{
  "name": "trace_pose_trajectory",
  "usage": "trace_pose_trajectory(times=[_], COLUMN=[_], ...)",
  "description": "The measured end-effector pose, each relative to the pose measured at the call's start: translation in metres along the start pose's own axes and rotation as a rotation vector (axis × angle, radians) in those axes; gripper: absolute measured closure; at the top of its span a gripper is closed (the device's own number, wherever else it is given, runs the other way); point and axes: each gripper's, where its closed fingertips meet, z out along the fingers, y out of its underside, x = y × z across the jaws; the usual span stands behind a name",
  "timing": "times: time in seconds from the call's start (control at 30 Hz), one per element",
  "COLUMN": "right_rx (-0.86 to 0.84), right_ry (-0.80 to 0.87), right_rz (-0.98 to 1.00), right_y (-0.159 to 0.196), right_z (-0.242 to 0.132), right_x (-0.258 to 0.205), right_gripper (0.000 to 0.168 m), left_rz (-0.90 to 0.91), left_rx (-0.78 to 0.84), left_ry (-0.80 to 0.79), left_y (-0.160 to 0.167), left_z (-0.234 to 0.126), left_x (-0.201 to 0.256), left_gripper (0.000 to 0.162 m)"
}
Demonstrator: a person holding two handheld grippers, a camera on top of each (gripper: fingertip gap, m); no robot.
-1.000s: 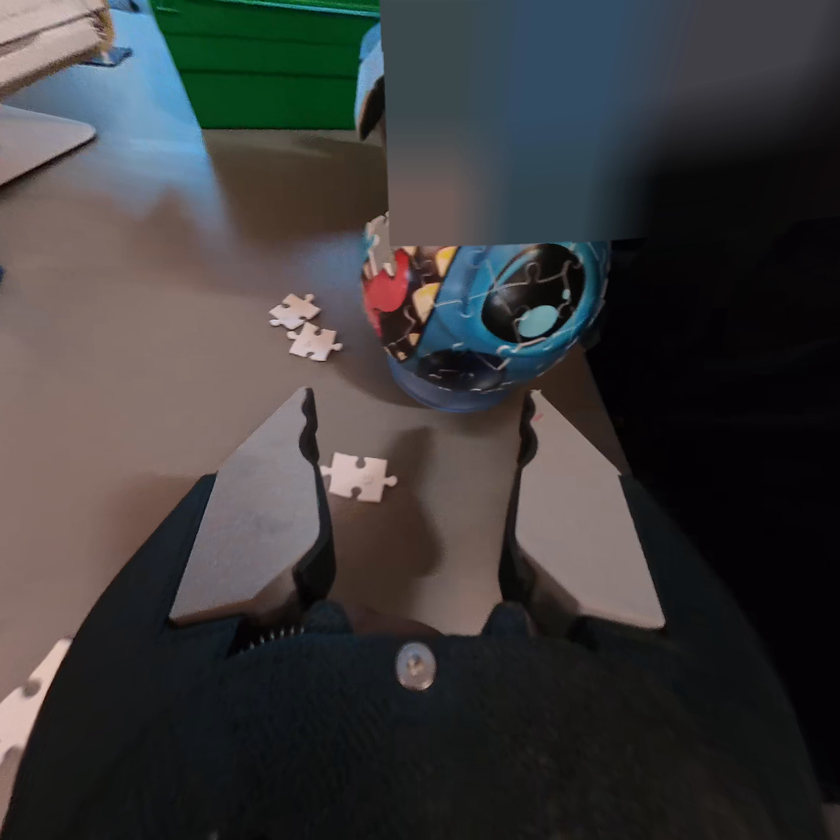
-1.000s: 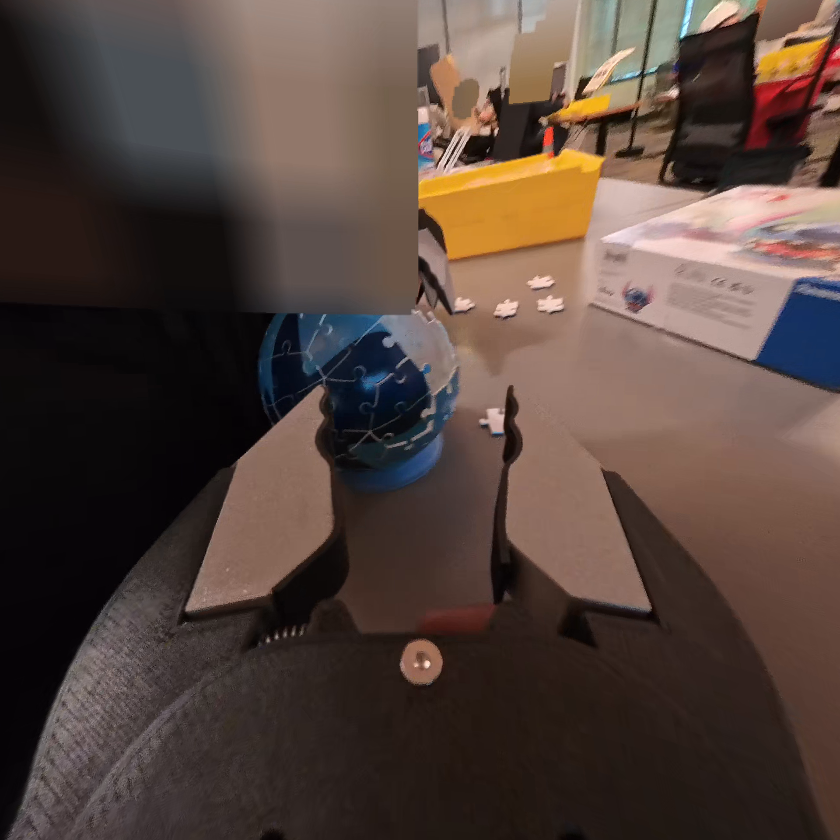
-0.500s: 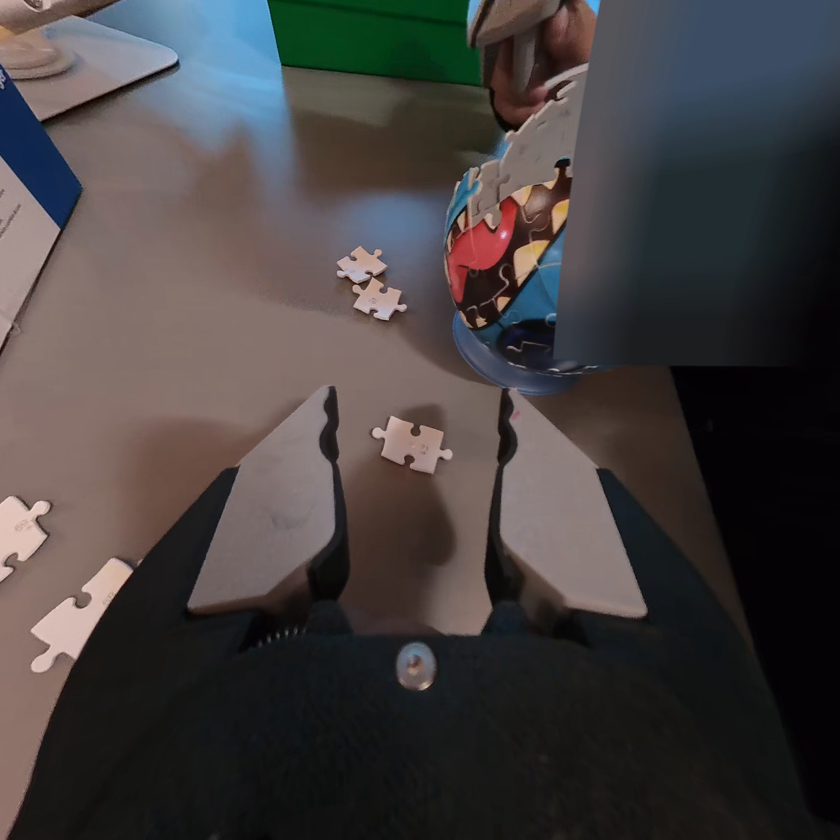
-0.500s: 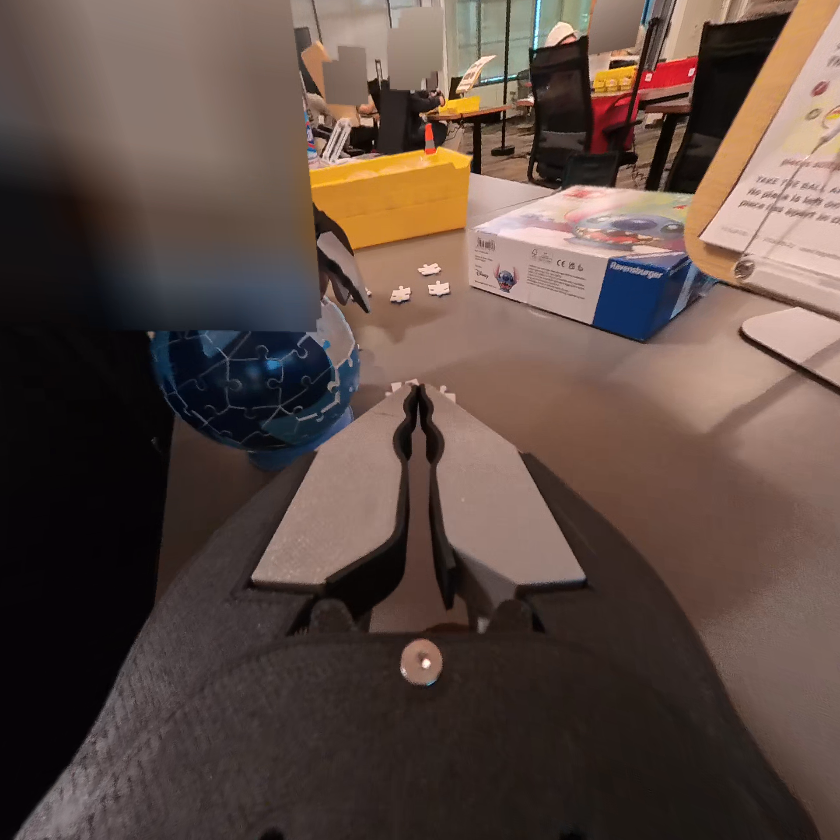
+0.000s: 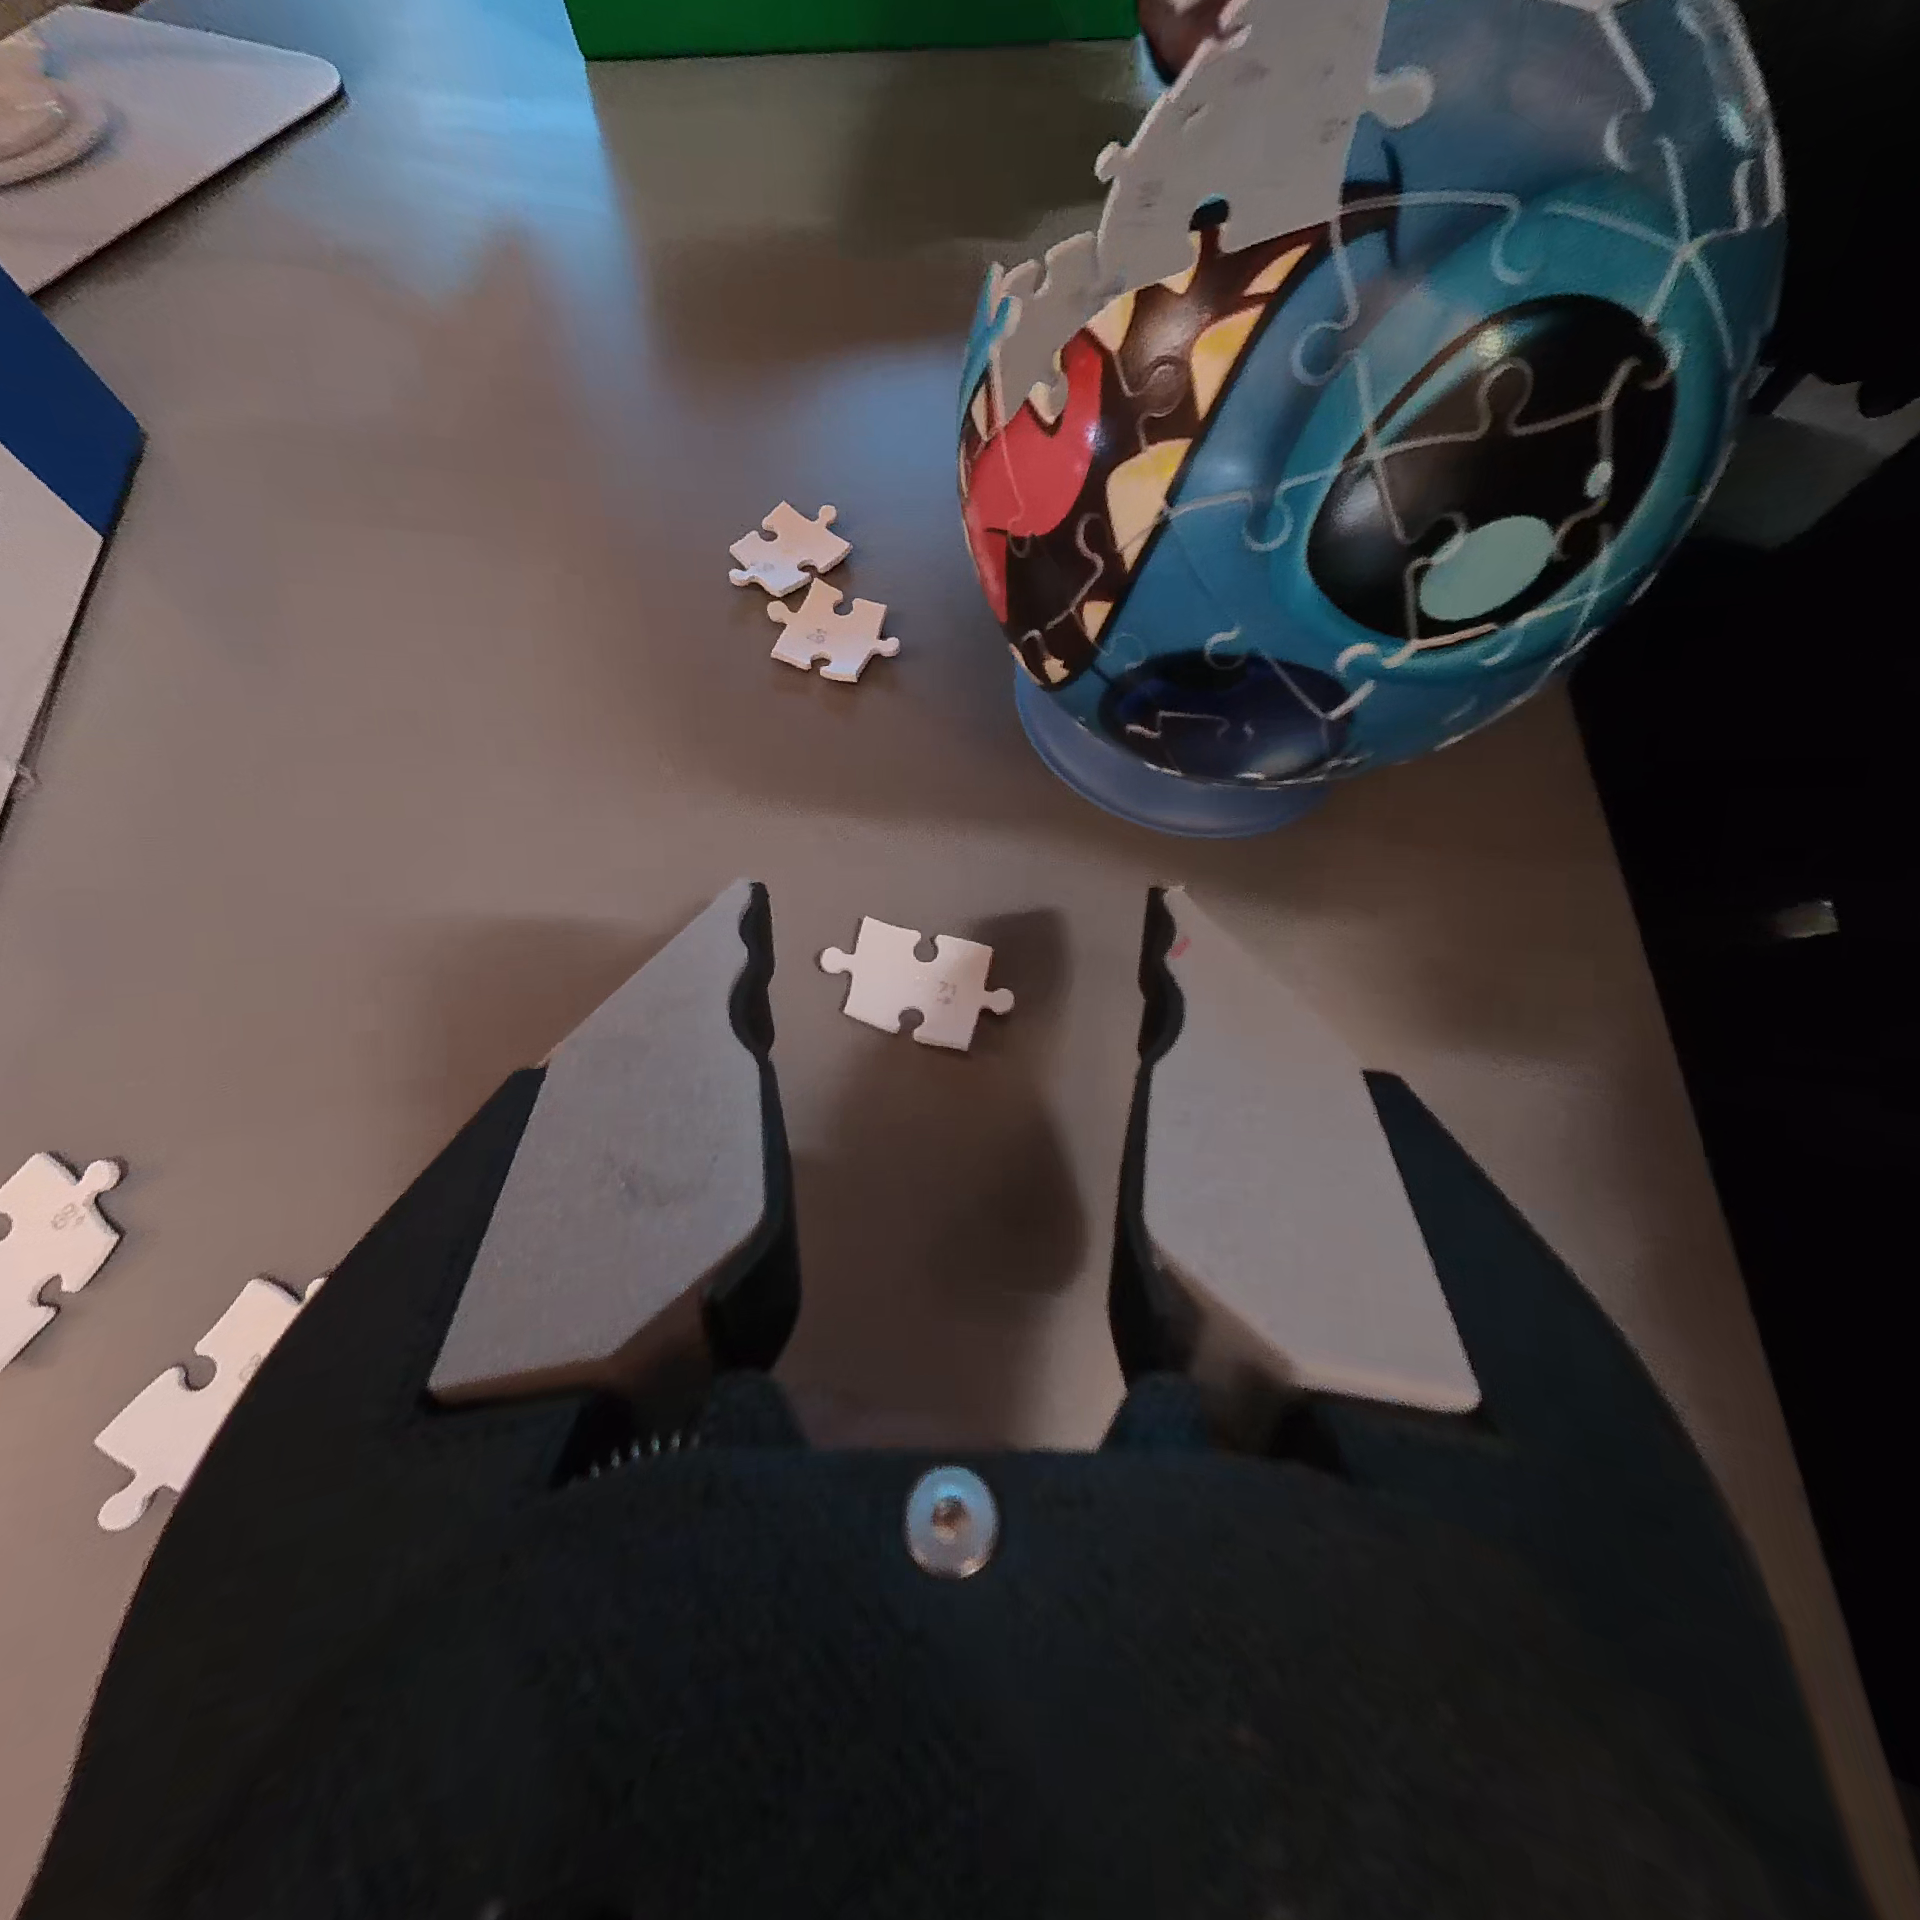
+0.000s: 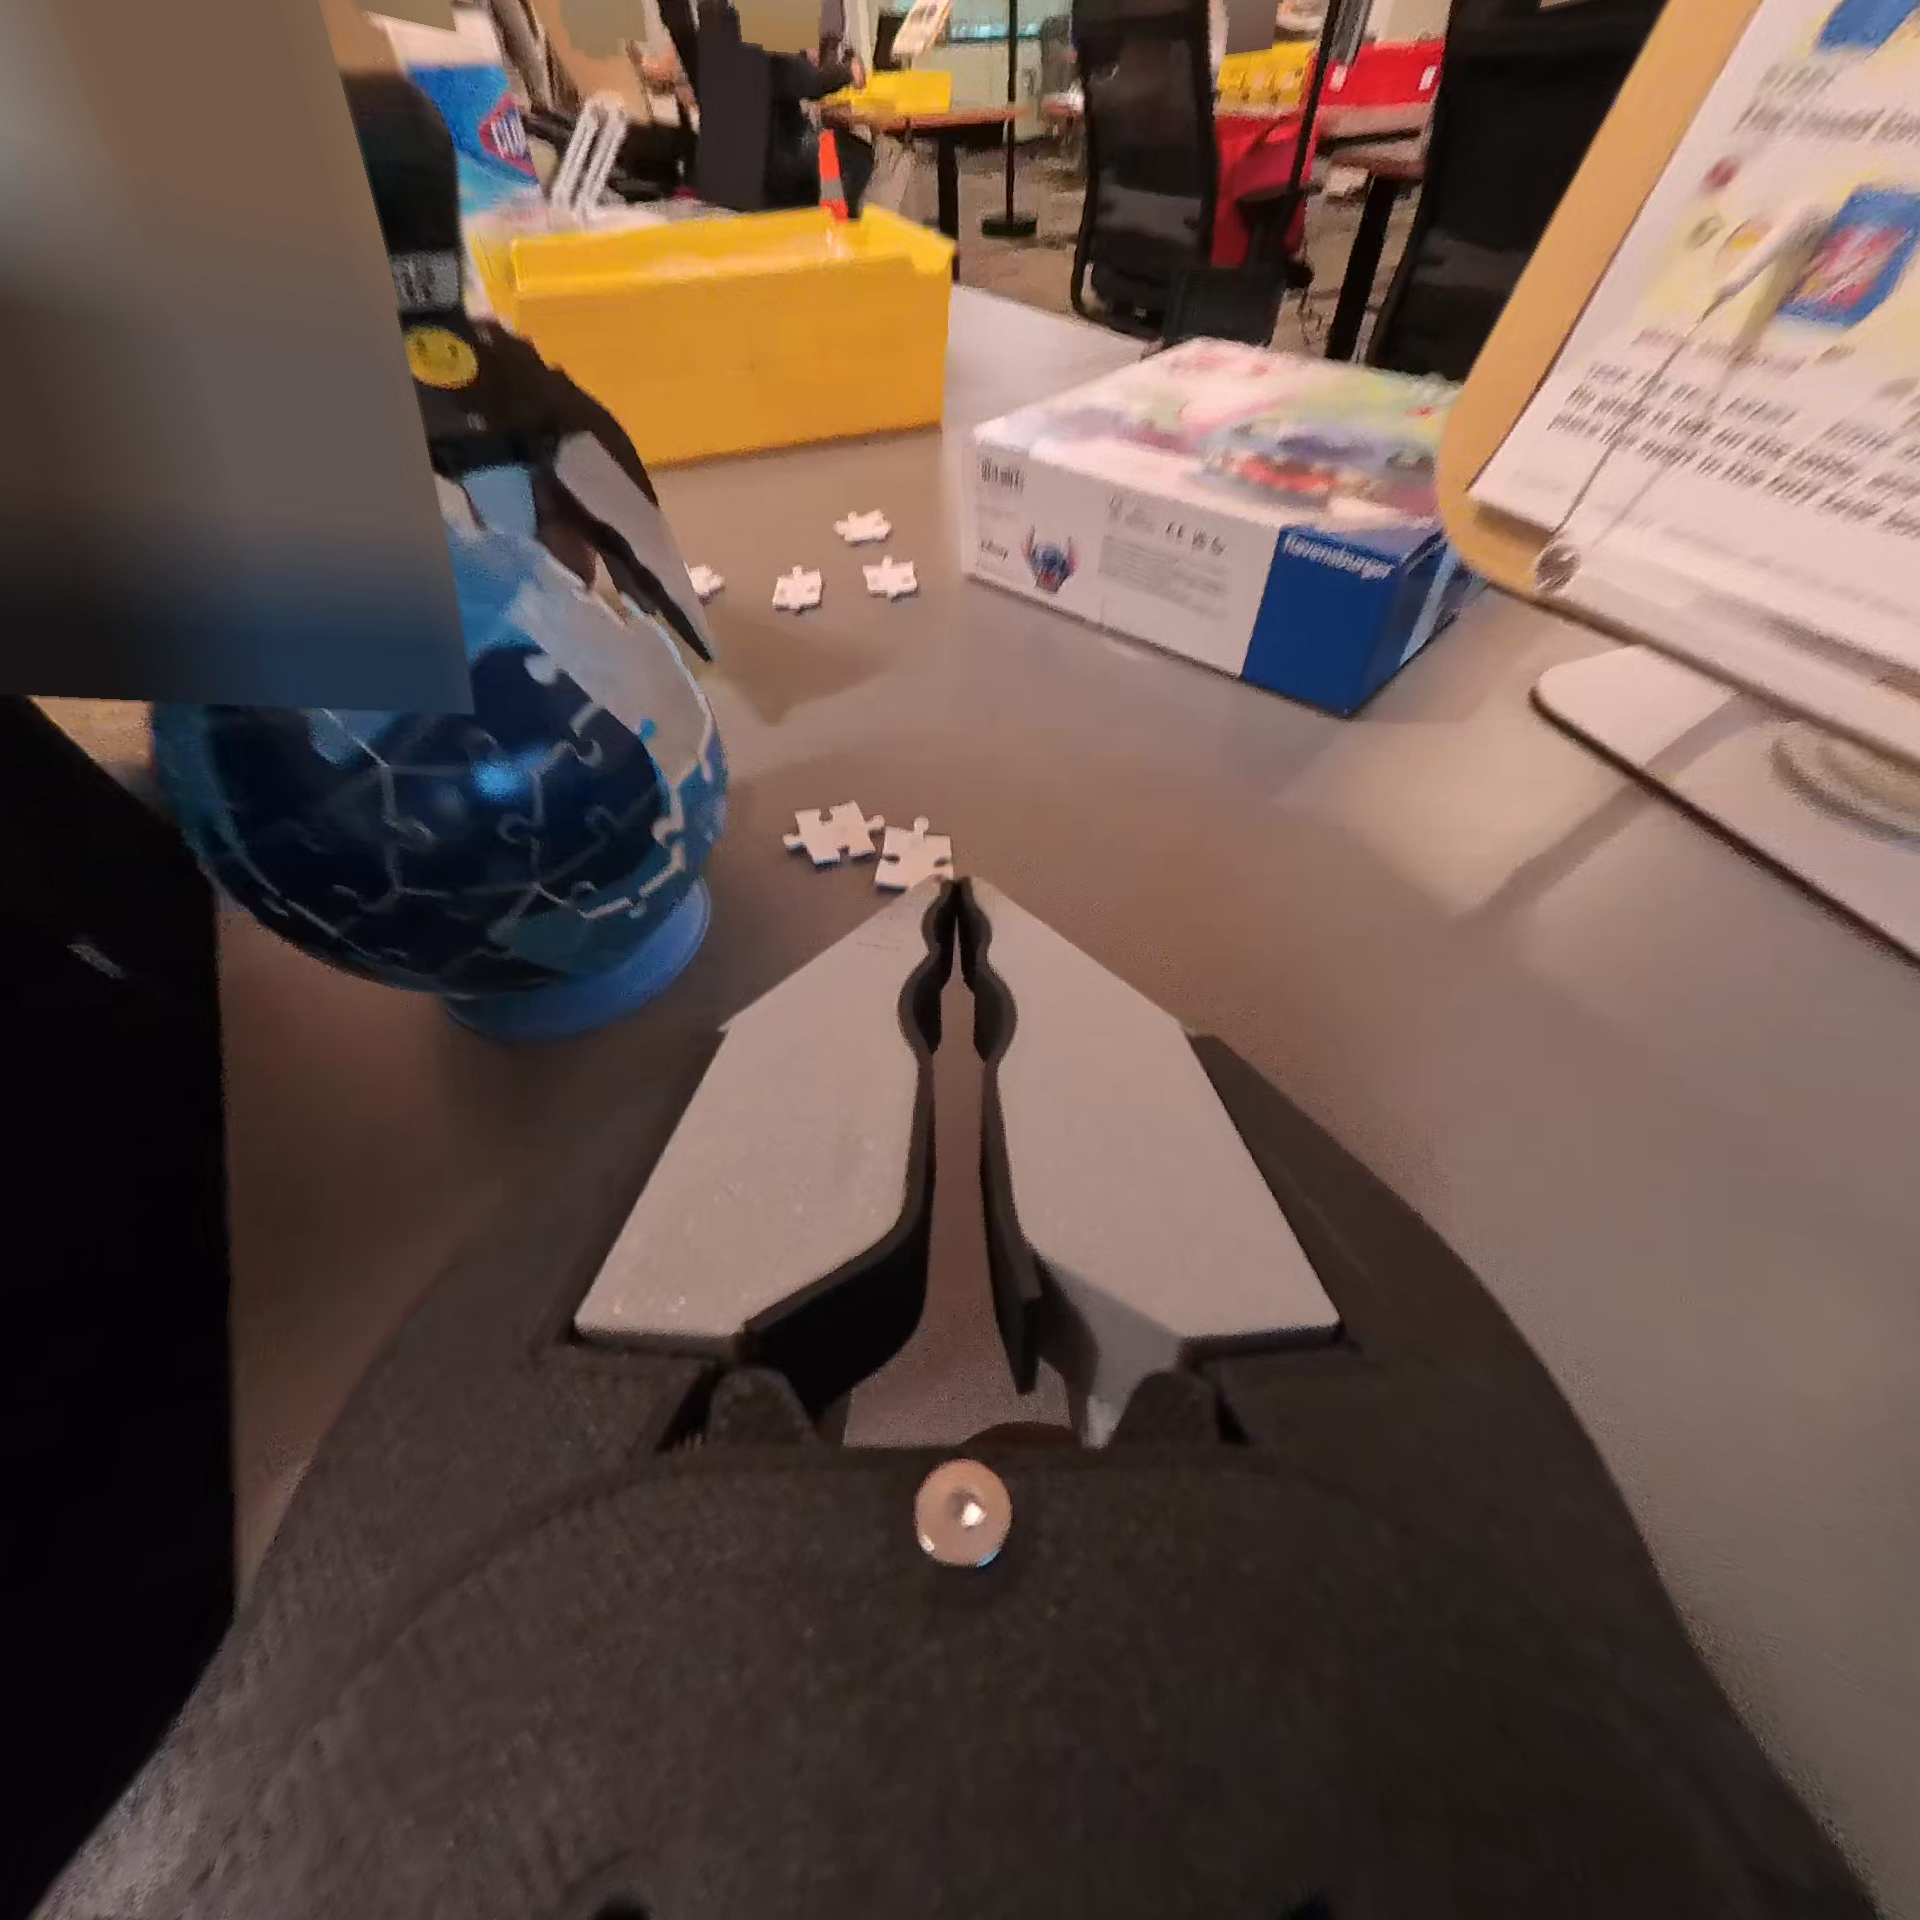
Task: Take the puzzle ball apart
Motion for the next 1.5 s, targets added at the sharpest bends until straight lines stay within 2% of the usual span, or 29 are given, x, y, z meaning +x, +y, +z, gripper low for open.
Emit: trace_pose_trajectory(times=[0.2,0.6,1.03,1.5], right_rx=[-0.013,-0.083,-0.130,-0.138], right_ry=[0.006,0.032,0.033,0.034], right_rz=[-0.004,-0.020,-0.006,0.001], right_y=[0.018,0.031,0.037,0.039], right_z=[0.025,0.033,0.037,0.037], right_x=[0.006,0.006,0.005,0.006], right_gripper=[0.168,0.168,0.153,0.154], left_rz=[-0.014,-0.050,-0.088,-0.072], left_rx=[0.012,0.071,0.086,0.074], left_ry=[-0.010,-0.006,-0.010,-0.013], left_y=[-0.002,-0.011,-0.014,-0.013], left_z=[0.000,-0.001,0.001,0.002], left_x=[-0.003,-0.006,-0.012,-0.010], left_gripper=[0.095,0.102,0.106,0.109])
